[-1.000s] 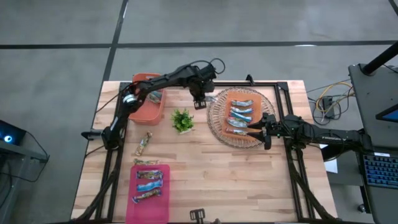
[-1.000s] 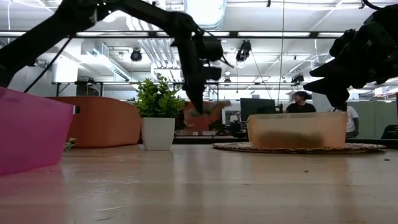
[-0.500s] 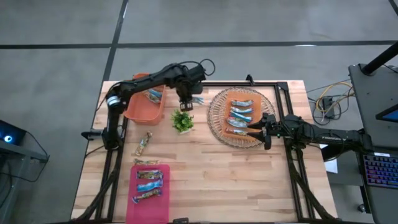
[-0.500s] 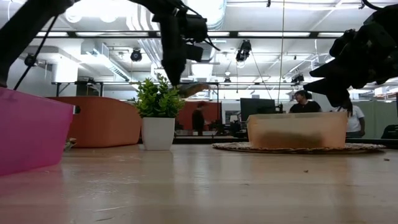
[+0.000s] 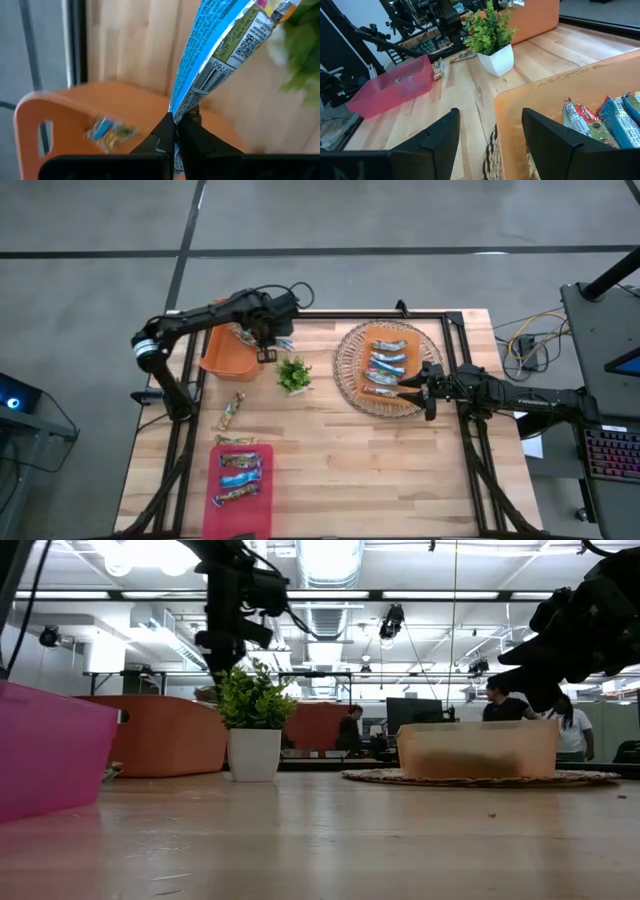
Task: Pick and place Granola Bars by type
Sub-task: Put the top yellow granola bar into the left orange bin
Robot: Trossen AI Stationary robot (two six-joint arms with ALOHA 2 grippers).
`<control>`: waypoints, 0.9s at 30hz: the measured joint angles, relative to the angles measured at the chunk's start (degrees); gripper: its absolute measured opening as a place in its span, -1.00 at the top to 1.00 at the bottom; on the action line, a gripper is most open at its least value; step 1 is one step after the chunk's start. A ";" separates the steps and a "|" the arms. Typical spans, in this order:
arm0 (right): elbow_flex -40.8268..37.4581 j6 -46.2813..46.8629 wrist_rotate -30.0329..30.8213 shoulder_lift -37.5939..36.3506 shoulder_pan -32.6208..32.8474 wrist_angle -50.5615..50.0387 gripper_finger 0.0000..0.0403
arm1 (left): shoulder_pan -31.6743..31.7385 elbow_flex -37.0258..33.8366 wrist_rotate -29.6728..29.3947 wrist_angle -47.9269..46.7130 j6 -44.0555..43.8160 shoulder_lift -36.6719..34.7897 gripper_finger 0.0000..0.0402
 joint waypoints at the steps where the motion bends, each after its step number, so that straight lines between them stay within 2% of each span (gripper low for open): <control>1: 0.00 0.00 0.00 0.00 0.01 -0.01 -0.01 | 0.50 -0.82 -0.31 0.02 -0.03 -0.95 1.00; 13: 0.00 0.00 0.00 0.01 -0.01 -0.02 -0.01 | 8.06 -9.36 -6.50 0.04 -0.57 -9.15 1.00; 20: 0.00 0.00 0.00 0.01 0.01 -0.02 -0.01 | 12.48 -17.05 -6.59 0.73 0.01 -13.01 1.00; 27: 0.00 0.00 -0.01 0.01 0.00 -0.02 -0.01 | 15.36 -24.47 -6.39 5.60 0.07 -14.77 1.00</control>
